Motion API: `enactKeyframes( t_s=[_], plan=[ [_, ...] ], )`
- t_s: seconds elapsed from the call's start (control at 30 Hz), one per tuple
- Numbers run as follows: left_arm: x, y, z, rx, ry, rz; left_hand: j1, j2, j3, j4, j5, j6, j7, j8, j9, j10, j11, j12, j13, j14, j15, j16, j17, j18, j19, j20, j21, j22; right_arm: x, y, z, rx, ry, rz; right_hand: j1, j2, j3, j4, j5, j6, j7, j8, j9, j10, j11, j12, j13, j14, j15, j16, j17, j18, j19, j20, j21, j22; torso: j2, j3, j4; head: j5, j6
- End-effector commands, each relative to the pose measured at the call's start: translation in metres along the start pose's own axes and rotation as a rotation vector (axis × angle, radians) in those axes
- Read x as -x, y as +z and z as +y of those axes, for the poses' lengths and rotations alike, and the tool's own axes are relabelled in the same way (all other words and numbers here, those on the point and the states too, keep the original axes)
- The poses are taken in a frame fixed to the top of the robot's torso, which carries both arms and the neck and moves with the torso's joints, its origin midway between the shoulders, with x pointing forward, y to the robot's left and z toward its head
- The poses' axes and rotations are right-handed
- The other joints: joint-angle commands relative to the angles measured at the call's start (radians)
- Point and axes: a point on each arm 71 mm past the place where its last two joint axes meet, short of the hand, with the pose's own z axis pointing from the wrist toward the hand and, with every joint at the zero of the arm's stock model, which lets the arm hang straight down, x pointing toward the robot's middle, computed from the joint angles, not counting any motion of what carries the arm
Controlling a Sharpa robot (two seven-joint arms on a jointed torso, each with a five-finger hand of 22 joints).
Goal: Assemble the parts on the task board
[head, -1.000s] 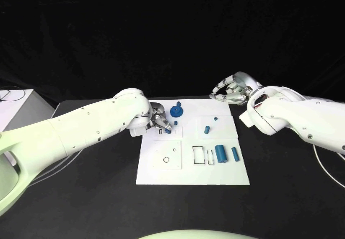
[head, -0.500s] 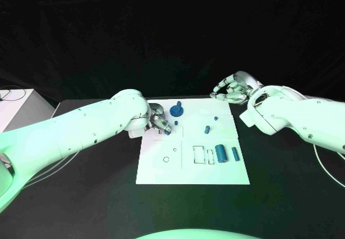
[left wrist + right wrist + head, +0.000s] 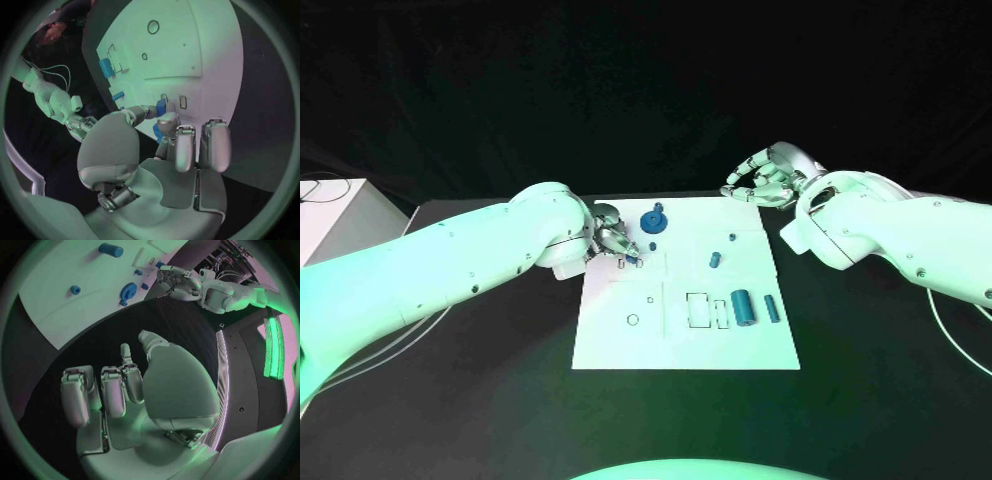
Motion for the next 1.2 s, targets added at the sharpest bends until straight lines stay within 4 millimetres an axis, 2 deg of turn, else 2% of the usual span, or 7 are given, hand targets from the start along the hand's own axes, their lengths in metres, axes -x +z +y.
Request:
enactKeyframes(
  t_s=[0.03,0.23,0.33,0.43,0.63,1.07,1.2],
  plan=[
    [0.001,-0.001,-0.003,-0.024,-0.059,-0.042,0.005,0.011,0.166,-0.171,0.001,0.026,-0.027,0.004,0.182,0.006,-0.001,0.005,0.002,0.097,-0.007,0.001,0.232,-0.019,0.008,-0.001,0.004,0.047,0.000,0.000,0.001,0.010,-0.008,0.002,-0.006,-0.007,0.007,-0.002,0.002,-0.006,-0.002,0.006,0.002,-0.004,-0.001,-0.002,0.116,0.080,-0.002,-0.005,0.164,0.003,0.086,-0.008,-0.005,0.241,-0.001,-0.0004,-0.0004,-0.001,-0.001],
    [-0.005,0.001,-0.002,-0.022,-0.057,-0.041,0.005,0.010,0.166,-0.172,0.001,0.027,-0.028,0.005,0.183,0.009,-0.002,0.009,0.007,0.097,-0.007,0.001,0.232,-0.019,0.010,-0.002,0.005,0.049,0.000,0.000,0.001,0.009,-0.009,0.003,-0.006,-0.007,0.007,-0.002,0.002,-0.006,-0.002,0.006,0.002,-0.004,-0.001,-0.002,0.116,0.080,-0.002,-0.005,0.164,0.003,0.086,-0.008,-0.005,0.241,-0.001,-0.0002,-0.0017,0.000,-0.003],
    [-0.008,0.003,-0.001,-0.018,-0.047,-0.039,0.005,0.010,0.167,-0.172,0.001,0.027,-0.028,0.005,0.184,0.010,-0.002,0.011,0.009,0.097,-0.008,0.001,0.232,-0.019,0.011,-0.002,0.005,0.050,-0.001,0.000,0.001,0.009,-0.008,0.007,-0.006,-0.007,0.007,-0.002,0.002,-0.006,-0.002,0.006,0.002,-0.004,-0.001,-0.002,0.116,0.080,-0.002,-0.005,0.164,0.003,0.086,-0.008,-0.005,0.241,-0.001,-0.0004,-0.0023,-0.005,-0.004],
    [-0.010,0.004,-0.001,-0.016,-0.040,-0.036,0.005,0.010,0.167,-0.172,0.002,0.028,-0.028,0.006,0.185,0.010,-0.002,0.010,0.008,0.097,-0.008,0.001,0.231,-0.019,0.011,-0.002,0.005,0.051,-0.001,0.000,0.001,0.009,-0.007,0.011,-0.004,-0.007,0.008,-0.002,0.001,-0.006,-0.002,0.007,0.003,-0.001,-0.002,0.001,0.119,0.080,-0.003,-0.005,0.163,0.003,0.086,-0.008,-0.005,0.241,-0.001,0.0001,-0.0026,-0.003,-0.002],
    [-0.013,0.005,-0.003,-0.017,-0.018,-0.036,0.006,0.009,0.168,-0.173,0.003,0.028,-0.029,0.006,0.185,0.012,-0.003,0.012,0.011,0.097,-0.008,0.001,0.232,-0.019,0.011,-0.002,0.005,0.051,-0.001,0.000,0.001,0.009,-0.005,0.019,-0.004,-0.007,0.008,-0.002,0.001,-0.006,-0.002,0.007,0.003,0.000,-0.002,0.002,0.119,0.080,-0.003,-0.006,0.162,0.003,0.085,-0.008,-0.005,0.241,-0.001,-0.0002,-0.0011,-0.006,-0.005],
    [-0.014,0.005,-0.002,-0.011,0.016,-0.017,0.006,0.009,0.169,-0.173,0.004,0.028,-0.029,0.006,0.187,0.012,-0.003,0.011,0.009,0.097,-0.008,0.001,0.231,-0.019,0.011,-0.003,0.006,0.051,-0.001,0.000,-0.001,0.008,-0.005,0.033,-0.005,-0.007,0.009,-0.001,0.001,-0.006,-0.002,0.007,0.004,0.000,-0.002,0.001,0.119,0.080,-0.003,-0.006,0.162,0.004,0.084,-0.009,-0.008,0.240,0.000,0.0001,-0.0031,-0.002,-0.009],
    [-0.016,0.005,-0.001,-0.006,0.030,0.012,0.006,0.009,0.170,-0.174,0.005,0.029,-0.029,0.006,0.188,0.011,-0.003,0.009,0.006,0.098,-0.009,0.001,0.232,-0.019,0.011,-0.003,0.006,0.051,-0.002,-0.001,-0.001,0.006,-0.005,0.043,-0.005,-0.006,0.009,-0.001,0.001,-0.006,-0.002,0.008,0.004,0.001,-0.002,0.002,0.119,0.080,-0.003,-0.006,0.162,0.004,0.085,-0.009,-0.007,0.240,0.000,-0.0004,-0.0018,-0.003,-0.010]
  ],
)
